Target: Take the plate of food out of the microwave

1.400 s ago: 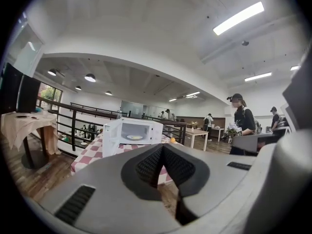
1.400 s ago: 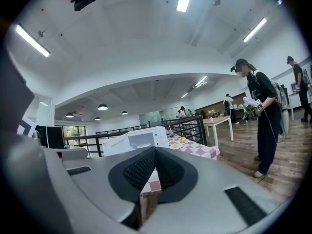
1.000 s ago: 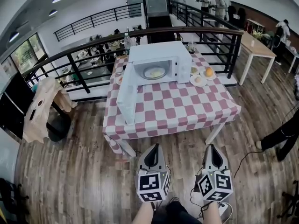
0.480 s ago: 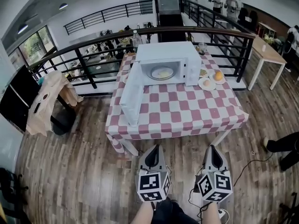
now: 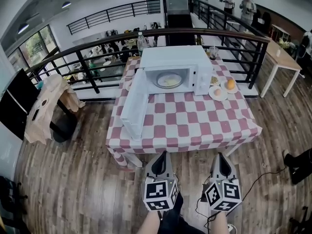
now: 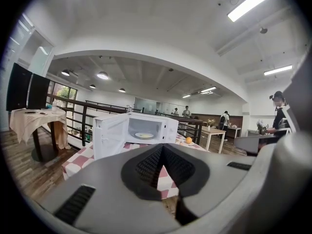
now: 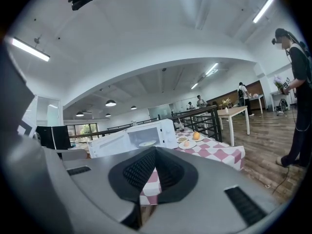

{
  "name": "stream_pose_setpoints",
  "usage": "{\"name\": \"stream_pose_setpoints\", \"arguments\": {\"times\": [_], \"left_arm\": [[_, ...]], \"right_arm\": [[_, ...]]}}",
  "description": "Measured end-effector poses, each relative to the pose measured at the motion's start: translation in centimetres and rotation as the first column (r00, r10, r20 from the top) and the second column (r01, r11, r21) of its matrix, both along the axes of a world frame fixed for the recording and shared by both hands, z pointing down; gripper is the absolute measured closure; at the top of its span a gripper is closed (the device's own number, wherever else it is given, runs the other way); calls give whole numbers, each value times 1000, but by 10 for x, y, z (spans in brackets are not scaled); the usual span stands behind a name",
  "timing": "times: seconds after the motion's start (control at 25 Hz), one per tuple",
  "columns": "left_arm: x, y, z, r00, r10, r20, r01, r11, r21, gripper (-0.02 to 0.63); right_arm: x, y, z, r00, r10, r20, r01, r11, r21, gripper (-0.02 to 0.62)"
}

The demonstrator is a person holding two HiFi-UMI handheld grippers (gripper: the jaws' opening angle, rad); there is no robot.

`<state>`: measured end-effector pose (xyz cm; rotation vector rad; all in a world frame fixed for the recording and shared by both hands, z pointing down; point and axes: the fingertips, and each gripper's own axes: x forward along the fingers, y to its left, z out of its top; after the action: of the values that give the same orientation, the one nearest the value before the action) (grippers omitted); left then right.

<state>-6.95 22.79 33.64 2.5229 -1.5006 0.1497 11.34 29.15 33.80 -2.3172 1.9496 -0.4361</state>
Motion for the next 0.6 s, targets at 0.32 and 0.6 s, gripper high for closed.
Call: {"name": "stream_pose_setpoints", "arguments": {"times": [0.32,0.6], "left_arm": [[18,-65,1,1000,-7,-13,7,1000,-1,594],[36,-127,2,1000,7,-18,-7,1000,-10,594]], "right_arm": [[15,-65,1,1000,-12,-4,12,1000,-10,600],[30,-131,1,1000,-11,-11,10,1000,-22,600]]}}
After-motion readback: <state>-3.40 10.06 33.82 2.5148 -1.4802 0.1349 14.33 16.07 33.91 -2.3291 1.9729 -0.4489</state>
